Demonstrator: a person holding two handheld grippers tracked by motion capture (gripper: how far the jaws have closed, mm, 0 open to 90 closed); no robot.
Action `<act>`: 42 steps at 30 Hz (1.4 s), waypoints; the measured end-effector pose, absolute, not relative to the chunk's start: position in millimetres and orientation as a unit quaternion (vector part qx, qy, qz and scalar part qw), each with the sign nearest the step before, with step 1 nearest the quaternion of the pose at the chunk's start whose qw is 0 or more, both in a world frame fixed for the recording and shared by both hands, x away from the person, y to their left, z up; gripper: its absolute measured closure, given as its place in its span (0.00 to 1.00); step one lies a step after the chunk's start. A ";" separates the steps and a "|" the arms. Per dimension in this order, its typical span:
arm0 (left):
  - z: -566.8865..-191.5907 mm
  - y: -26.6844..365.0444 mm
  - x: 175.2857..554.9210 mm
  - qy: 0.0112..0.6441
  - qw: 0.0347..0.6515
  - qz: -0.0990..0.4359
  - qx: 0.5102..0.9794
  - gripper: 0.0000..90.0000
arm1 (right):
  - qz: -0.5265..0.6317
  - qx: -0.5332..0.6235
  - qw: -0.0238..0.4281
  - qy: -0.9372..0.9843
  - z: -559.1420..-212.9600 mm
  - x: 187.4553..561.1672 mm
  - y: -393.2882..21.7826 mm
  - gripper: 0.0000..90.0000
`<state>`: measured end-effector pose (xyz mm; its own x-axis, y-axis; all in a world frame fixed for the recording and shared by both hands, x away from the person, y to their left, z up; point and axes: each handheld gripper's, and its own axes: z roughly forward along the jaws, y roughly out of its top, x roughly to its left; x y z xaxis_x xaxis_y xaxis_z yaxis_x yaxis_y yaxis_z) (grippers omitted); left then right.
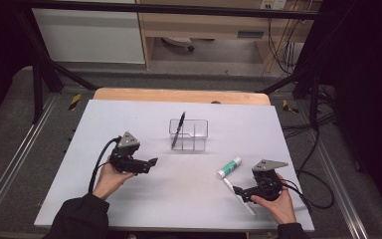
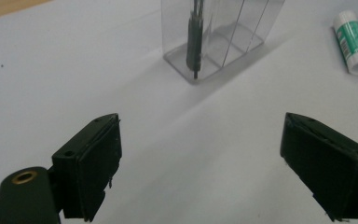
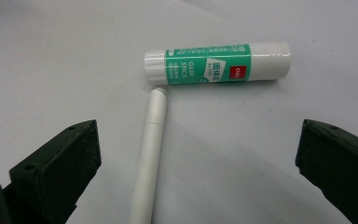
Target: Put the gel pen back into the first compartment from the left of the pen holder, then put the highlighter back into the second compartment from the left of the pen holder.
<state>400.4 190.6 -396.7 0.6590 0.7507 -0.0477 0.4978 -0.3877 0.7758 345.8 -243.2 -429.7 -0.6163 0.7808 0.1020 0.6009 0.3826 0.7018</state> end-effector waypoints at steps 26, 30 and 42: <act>-434.7 263.6 354.8 0.407 0.389 0.151 0.813 0.11 | 0.316 0.429 0.131 0.836 -429.6 353.1 -213.6 0.10; -438.0 267.8 352.4 0.408 0.388 0.149 0.813 0.11 | 0.315 0.435 0.131 0.834 -428.8 352.3 -213.5 0.18; -444.4 276.4 352.0 0.415 0.384 0.146 0.812 0.11 | 0.287 0.442 0.121 0.841 -423.9 356.0 -199.3 0.49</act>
<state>352.0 276.4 -444.4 0.6122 0.7865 -0.0817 0.5620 -0.3601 0.7446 356.0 -199.3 -423.9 -0.5795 0.8134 0.0508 0.6747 0.4438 0.5897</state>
